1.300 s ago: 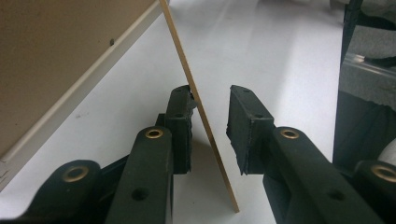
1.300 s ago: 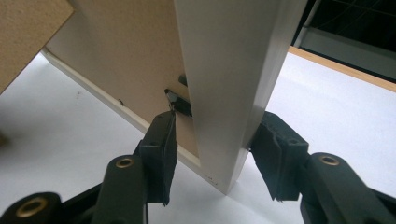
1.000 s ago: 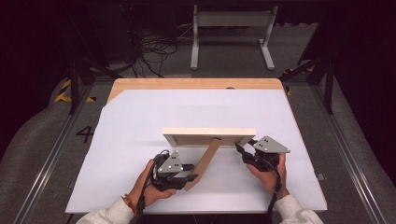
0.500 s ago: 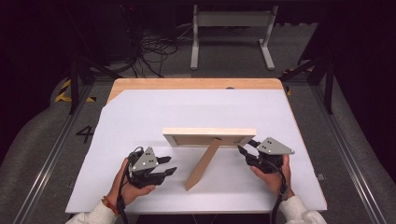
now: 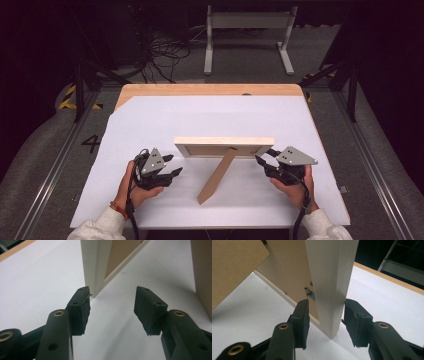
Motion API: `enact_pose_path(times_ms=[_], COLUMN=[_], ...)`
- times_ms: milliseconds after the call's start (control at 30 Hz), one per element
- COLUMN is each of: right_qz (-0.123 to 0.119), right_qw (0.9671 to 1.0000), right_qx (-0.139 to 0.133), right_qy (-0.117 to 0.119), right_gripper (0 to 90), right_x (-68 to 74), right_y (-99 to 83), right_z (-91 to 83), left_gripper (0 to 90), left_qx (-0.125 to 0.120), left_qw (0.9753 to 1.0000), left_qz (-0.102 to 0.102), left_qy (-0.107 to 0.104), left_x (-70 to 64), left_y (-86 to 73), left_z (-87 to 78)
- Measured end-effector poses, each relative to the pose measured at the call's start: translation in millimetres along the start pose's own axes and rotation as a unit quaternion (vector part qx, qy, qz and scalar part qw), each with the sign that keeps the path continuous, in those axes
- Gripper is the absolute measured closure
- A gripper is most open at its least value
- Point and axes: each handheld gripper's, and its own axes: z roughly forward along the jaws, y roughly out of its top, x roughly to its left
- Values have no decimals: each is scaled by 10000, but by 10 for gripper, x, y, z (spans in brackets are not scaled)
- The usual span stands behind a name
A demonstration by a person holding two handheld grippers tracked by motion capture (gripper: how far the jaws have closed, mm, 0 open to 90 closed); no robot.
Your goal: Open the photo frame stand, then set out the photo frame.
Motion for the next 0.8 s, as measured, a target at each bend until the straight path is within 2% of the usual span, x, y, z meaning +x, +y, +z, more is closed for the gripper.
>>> enact_pose_path(times_ms=[67,367,500,633,733,800], right_qz=[-25,-12,-17,18,-33,-76], right_qw=[10000,9998,9998,9997,9997,9997], right_qx=[-42,-211,-211,-231,-232,-222], right_qy=[23,40,27,67,110,101], right_gripper=[542,499,487,485,500,505], right_x=[2,-36,-46,-59,-41,-25], right_y=[17,90,108,139,151,159], right_z=[-14,-33,-25,-2,2,4], left_gripper=[466,458,459,468,486,502], left_qx=[-65,-197,-268,-264,-313,-335], left_qw=[9999,9994,9992,9992,9992,9990], left_qz=[77,-13,-117,-109,-110,-83], left_qy=[95,272,261,287,233,269], left_x=[21,105,136,144,135,127], left_y=[63,166,184,217,249,267], left_z=[43,154,170,203,232,240])
